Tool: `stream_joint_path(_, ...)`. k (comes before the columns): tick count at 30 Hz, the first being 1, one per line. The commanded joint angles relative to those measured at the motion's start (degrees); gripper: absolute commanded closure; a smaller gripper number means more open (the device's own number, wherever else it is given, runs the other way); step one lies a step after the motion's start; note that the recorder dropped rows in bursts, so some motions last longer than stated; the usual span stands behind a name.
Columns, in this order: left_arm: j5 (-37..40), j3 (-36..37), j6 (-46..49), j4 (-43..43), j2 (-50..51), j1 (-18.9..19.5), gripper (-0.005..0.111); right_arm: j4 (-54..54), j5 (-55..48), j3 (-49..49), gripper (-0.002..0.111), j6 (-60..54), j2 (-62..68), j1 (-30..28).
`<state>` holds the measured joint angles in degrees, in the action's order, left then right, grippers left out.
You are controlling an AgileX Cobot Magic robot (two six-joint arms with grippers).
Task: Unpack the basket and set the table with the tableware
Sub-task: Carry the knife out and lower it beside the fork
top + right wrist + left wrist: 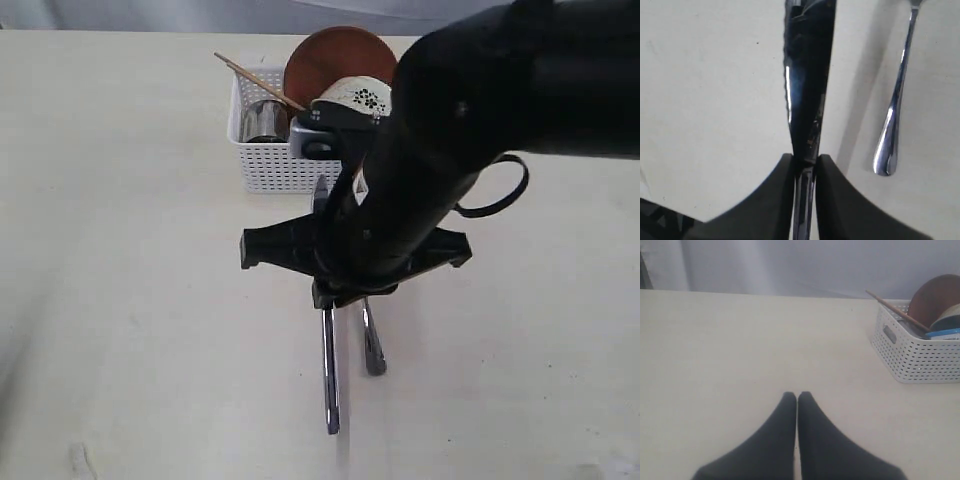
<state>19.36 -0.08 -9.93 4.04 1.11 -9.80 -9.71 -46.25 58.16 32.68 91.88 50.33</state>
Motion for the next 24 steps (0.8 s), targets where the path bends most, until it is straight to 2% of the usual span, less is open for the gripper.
stream_joint_path(1, -0.57, 0.08, -0.3, -0.02, 0.17, -0.16, 0.106, -0.02, 4.36, 0.0, 0.109, -1.9, 5.11, 0.03)
stream_joint_path(9, -0.57, 0.08, -0.3, -0.02, 0.17, -0.16, 0.106, 5.69, 5.21, 3.06, 0.109, -3.35, 12.88, -0.23)
stream_joint_path(17, -0.57, 0.08, -0.3, -0.02, 0.17, -0.16, 0.106, 11.46, 5.42, 7.31, 0.109, -1.04, 15.19, -0.46)
stream_joint_path(24, -0.57, 0.08, -0.3, -0.02, 0.17, -0.16, 0.106, 11.48, 4.04, 7.32, 0.109, -1.72, 17.46, -2.53)
